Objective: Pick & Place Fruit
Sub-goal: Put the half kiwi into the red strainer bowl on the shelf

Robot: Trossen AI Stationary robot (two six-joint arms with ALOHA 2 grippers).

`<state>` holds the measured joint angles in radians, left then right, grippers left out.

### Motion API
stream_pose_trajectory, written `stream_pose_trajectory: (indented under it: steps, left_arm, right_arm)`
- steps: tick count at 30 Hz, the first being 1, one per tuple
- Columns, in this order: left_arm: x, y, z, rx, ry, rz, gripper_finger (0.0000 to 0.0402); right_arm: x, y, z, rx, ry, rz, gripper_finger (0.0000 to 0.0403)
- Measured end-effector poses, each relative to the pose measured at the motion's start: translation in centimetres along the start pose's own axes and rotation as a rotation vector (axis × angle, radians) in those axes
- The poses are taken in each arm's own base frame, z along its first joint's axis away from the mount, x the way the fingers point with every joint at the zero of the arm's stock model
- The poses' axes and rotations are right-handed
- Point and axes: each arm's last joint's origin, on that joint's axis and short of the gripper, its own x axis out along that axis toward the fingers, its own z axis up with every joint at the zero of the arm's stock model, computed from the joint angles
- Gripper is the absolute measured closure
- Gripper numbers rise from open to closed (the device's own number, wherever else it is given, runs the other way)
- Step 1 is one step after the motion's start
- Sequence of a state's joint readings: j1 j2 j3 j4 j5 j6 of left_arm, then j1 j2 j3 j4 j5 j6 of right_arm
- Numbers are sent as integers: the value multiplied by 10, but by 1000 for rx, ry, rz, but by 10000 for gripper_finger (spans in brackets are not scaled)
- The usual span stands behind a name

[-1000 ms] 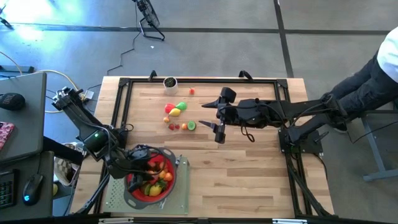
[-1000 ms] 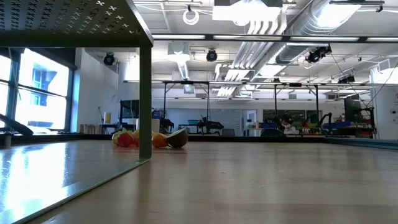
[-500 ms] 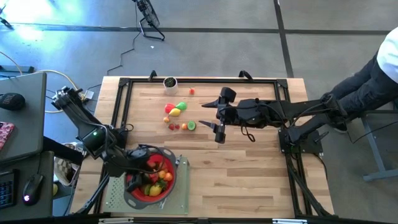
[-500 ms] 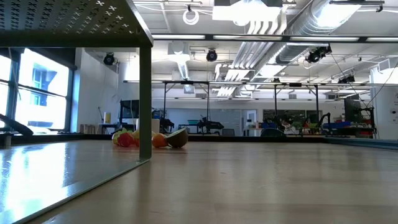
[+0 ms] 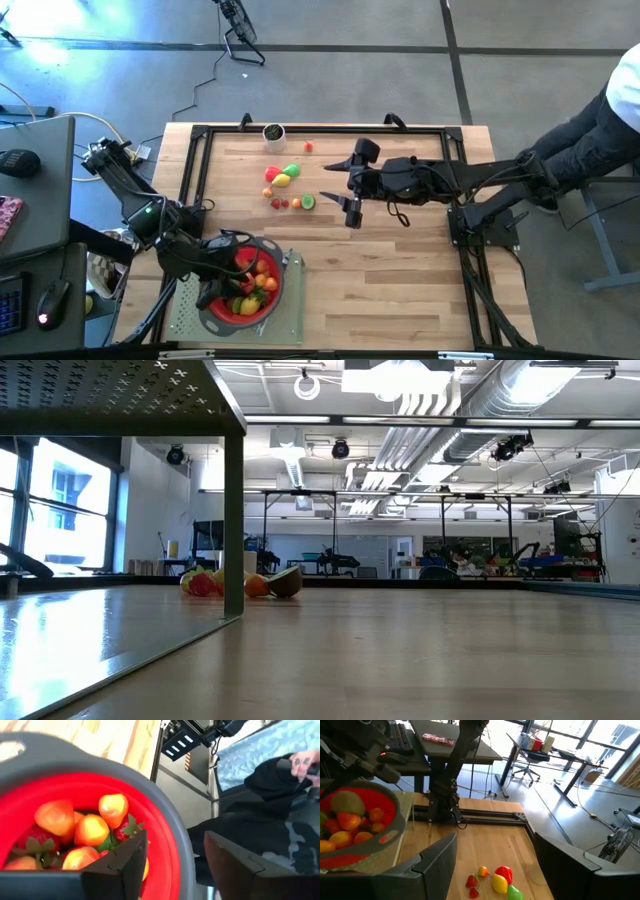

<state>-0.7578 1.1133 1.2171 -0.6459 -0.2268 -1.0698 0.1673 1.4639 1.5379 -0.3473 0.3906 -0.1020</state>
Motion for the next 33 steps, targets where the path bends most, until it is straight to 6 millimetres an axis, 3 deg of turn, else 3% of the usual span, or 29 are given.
stream_pose_trajectory:
  steps: [8,18,20,27,33]
  left_arm:
    - [-4,12,23,-17,-91,32,284]
    - [-28,29,50,-65,-225,47,305]
    - [-36,32,54,-65,-255,45,305]
    - [-68,44,66,64,-382,66,305]
    - [-93,52,70,134,-474,88,305]
  right_arm:
    - [0,-1,0,2,4,-30,147]
    - [-3,-23,0,-106,85,-607,147]
    - [-1,-27,-2,-108,97,-586,147]
    - [11,-43,-11,76,94,-265,147]
    - [17,-69,-24,237,163,-171,147]
